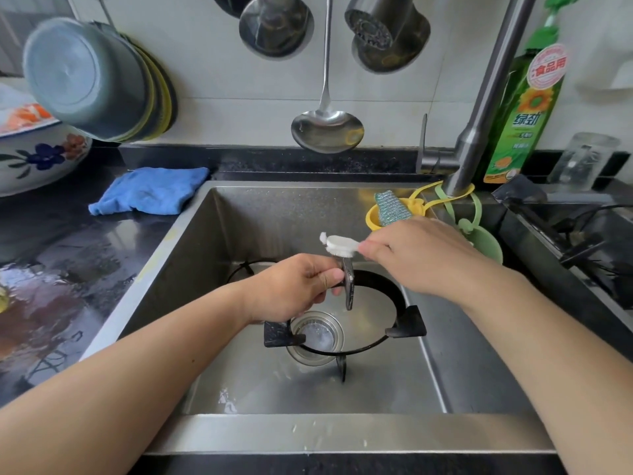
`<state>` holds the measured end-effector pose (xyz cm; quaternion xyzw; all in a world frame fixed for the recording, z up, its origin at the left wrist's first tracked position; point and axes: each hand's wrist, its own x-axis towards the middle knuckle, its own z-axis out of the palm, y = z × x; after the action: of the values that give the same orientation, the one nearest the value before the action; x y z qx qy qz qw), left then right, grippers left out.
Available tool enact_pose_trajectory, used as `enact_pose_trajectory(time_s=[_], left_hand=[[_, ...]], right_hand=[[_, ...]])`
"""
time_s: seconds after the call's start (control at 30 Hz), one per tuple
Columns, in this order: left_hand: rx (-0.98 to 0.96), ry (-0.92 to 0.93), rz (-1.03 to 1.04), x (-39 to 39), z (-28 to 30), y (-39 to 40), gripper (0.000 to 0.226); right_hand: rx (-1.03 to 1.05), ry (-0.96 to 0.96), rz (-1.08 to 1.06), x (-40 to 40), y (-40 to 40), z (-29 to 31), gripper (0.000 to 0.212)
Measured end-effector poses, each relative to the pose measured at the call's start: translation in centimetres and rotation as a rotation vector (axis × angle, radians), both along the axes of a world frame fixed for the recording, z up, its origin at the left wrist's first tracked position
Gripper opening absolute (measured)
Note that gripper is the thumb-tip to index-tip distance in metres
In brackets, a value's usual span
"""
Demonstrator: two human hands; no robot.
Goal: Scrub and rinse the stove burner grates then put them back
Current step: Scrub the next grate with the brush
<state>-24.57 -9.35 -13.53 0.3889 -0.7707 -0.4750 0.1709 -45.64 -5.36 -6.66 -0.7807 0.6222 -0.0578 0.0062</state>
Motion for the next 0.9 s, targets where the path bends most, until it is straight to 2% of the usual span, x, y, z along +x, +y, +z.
enact_pose_trajectory(time_s=[0.2, 0.4, 0.53, 0.67, 0.73, 0.83, 0.9], left_hand=[[0.022, -0.002, 0.063, 0.9, 0.1, -0.3, 0.033], [-0.027, 0.019, 0.011, 0.8, 0.2, 0.0, 0.032], [-0.009, 0.054, -0.021, 1.1, 0.5, 0.1, 0.046], [0.036, 0.045, -0.008, 2.1, 0.6, -0.7, 0.035], [0.096, 0.041, 0.002, 3.3, 0.7, -1.1, 0.029], [0.269, 0.041, 0.018, 4.8, 1.0, -1.3, 0.027], [0.296, 0.046, 0.004, 5.5, 1.0, -1.7, 0.028]], right_hand=[[0.11, -0.099, 0.015, -0.1, 2.2, 0.4, 0.043], [0.051, -0.143, -0.103, 1.5, -0.1, -1.2, 0.051], [0.03, -0.212, -0.125, 1.4, 1.2, -1.9, 0.052], [0.028, -0.332, -0.184, 0.6, 1.7, -2.0, 0.043], [0.123, -0.467, -0.182, 0.6, 1.5, -2.0, 0.035], [0.437, -0.732, -0.154, 1.1, 2.1, -2.1, 0.032], [0.632, -0.791, -0.13, 1.6, 2.7, -2.3, 0.031]])
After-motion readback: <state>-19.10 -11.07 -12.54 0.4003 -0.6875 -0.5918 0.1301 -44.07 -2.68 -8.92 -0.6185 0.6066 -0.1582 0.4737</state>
